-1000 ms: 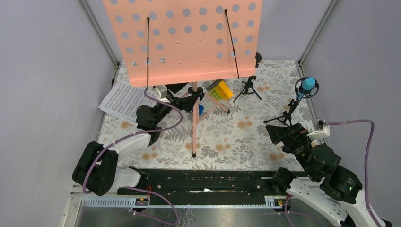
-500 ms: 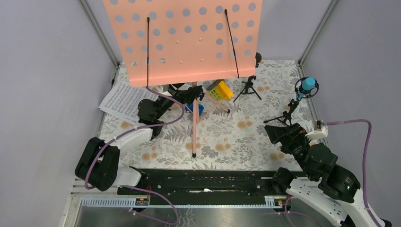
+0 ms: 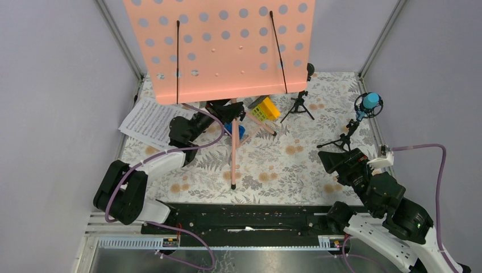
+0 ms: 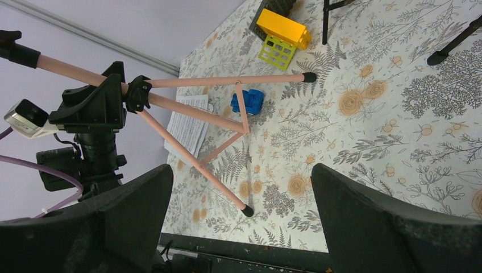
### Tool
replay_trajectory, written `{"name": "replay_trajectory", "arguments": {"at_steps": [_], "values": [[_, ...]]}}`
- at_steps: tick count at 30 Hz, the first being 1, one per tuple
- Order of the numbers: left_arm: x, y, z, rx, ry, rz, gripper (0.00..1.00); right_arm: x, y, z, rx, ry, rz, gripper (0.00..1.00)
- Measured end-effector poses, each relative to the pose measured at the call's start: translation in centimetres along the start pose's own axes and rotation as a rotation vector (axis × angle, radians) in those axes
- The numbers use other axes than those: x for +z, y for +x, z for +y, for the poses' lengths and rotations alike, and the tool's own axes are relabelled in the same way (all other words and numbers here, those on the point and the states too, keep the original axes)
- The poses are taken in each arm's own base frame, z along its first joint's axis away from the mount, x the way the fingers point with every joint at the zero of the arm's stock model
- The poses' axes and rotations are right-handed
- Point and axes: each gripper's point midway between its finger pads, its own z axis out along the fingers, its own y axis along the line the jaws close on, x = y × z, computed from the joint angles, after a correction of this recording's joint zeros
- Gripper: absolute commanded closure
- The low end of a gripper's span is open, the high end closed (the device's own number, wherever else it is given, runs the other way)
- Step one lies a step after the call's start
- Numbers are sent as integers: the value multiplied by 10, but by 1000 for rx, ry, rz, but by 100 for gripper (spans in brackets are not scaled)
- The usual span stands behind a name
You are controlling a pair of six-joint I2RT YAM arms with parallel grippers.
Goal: Pack up the instrument practice props
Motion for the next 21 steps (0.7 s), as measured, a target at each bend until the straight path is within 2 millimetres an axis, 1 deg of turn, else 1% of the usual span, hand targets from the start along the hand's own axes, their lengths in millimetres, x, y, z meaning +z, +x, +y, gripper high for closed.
{"name": "replay_trajectory", "arguments": {"at_steps": [4, 7, 10, 12, 14, 18, 21], "values": [[2, -1, -2, -4, 12, -1, 52, 0, 0, 0, 3, -1, -1, 2], [3, 0, -5, -4, 29, 9, 59, -1, 0, 0, 3, -2, -2, 2], [6, 2, -7, 6, 49, 28, 59, -1, -1, -1, 3, -3, -2, 2], [7, 4, -7, 11, 52, 44, 55, -1, -1, -1, 3, -3, -2, 2], [6, 7, -6, 16, 49, 54, 55, -1, -1, -1, 3, -3, -2, 2], [5, 7, -6, 22, 44, 69, 62, -2, -1, -1, 4, -4, -3, 2], [5, 8, -7, 27, 48, 81, 65, -2, -1, -1, 4, -4, -3, 2]]}}
